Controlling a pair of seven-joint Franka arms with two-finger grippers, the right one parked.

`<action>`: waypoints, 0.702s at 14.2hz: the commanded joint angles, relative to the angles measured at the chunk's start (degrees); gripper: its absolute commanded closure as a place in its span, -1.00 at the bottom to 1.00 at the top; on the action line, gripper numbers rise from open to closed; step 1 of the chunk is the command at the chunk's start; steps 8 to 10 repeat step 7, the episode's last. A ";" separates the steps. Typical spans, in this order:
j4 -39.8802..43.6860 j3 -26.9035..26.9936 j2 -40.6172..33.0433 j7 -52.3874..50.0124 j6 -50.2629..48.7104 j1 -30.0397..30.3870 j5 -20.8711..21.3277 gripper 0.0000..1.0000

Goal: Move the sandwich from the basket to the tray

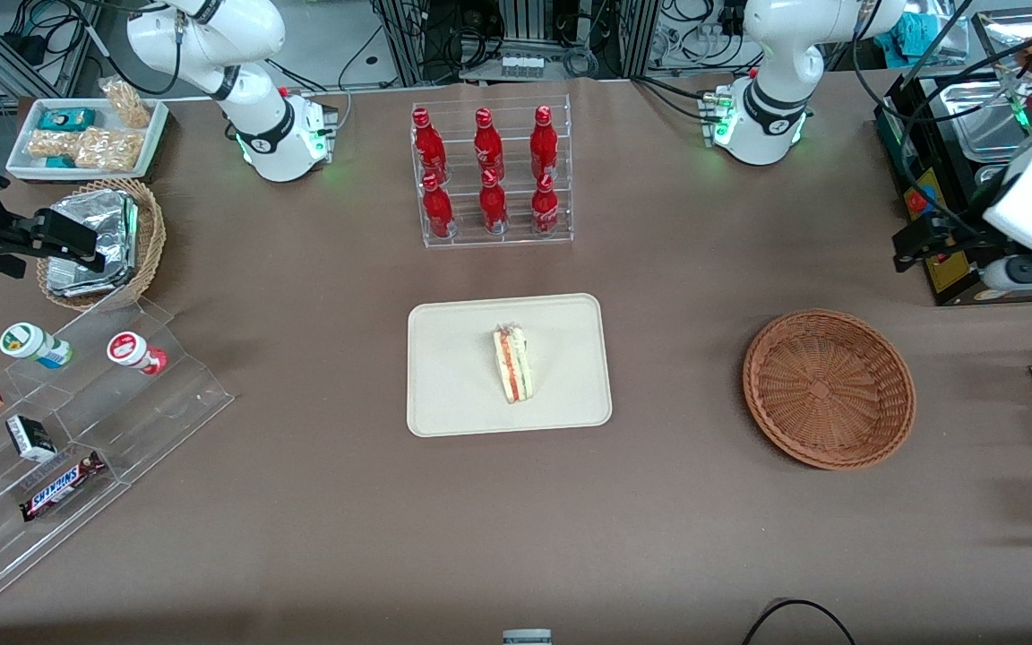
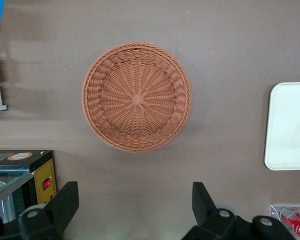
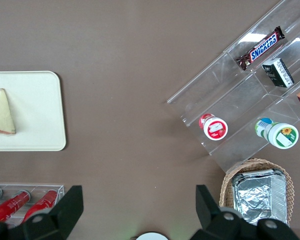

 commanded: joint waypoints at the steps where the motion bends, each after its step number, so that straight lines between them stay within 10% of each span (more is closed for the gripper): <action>1: 0.79 1.97 0.02 0.87 -0.98 -1.46 -1.09 -1.00; 10: 0.79 6.28 -0.16 0.88 -1.07 -4.80 -1.89 -1.00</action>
